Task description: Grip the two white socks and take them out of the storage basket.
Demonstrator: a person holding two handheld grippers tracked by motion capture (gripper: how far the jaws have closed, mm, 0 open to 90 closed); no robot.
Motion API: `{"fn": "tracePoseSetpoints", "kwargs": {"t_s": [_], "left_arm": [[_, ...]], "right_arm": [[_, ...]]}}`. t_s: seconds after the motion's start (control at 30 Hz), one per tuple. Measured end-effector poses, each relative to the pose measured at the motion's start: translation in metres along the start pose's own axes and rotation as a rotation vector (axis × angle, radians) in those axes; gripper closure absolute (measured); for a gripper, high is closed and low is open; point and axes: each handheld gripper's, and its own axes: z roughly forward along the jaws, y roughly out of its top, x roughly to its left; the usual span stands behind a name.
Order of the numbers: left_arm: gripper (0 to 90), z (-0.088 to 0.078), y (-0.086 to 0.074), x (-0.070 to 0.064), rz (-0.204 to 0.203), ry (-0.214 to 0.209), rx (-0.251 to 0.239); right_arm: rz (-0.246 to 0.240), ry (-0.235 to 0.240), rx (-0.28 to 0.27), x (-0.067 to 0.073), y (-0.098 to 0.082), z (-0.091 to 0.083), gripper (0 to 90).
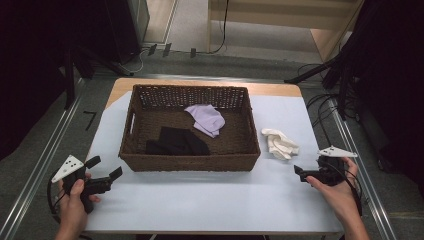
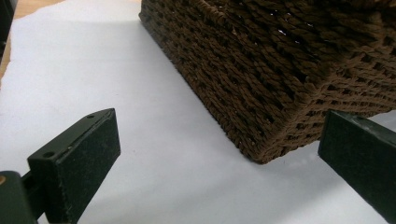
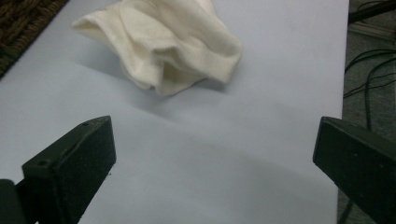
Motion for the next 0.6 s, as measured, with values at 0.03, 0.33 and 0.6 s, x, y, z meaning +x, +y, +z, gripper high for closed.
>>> {"fn": "tracePoseSetpoints", "kwargs": {"t_s": [0.03,0.33,0.6], "left_arm": [[0.0,0.0,0.0,0.0,-0.001,-0.001,-0.005],[0.1,-0.002,-0.001,0.0,-0.006,0.019,-0.018],[0.1,-0.002,-0.001,0.0,-0.016,0.032,-0.024]], "right_arm": [[0.021,0.0,-0.034,-0.002,-0.01,-0.002,0.0],[0.082,-0.009,-0.139,-0.004,-0.047,-0.017,0.0],[0.165,-0.021,-0.241,-0.018,-0.076,-0.037,0.0]]}}
